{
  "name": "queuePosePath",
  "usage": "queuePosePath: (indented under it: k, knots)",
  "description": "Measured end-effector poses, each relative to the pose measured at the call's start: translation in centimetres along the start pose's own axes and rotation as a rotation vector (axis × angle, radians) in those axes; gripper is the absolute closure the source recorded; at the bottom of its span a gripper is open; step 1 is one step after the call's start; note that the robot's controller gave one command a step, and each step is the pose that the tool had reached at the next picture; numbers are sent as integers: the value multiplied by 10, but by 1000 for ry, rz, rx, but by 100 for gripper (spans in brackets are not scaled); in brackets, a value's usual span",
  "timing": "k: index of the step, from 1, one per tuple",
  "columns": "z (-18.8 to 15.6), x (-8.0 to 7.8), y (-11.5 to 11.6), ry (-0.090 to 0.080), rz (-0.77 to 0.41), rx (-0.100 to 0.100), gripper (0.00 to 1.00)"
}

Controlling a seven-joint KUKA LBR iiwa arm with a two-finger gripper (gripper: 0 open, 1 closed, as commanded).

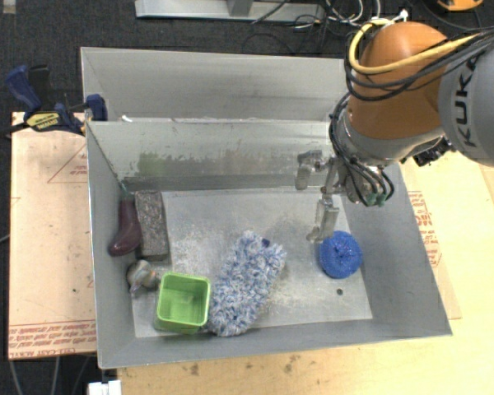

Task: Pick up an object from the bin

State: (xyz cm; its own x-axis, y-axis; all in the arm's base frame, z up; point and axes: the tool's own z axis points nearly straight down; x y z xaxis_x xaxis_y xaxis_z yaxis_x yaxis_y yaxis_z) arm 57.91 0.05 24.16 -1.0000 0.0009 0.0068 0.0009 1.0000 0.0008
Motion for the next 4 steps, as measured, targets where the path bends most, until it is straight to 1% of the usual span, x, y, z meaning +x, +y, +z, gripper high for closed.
queuePosePath:
  k: [1,2,3,4]
  knots:
    - [-5,-1,0,-8,0,0,0]
    - [23,10,3,-14,-75,1,0]
    - [82,21,23,-12,-223,1,0]
    - [143,8,68,-11,-306,2,0]
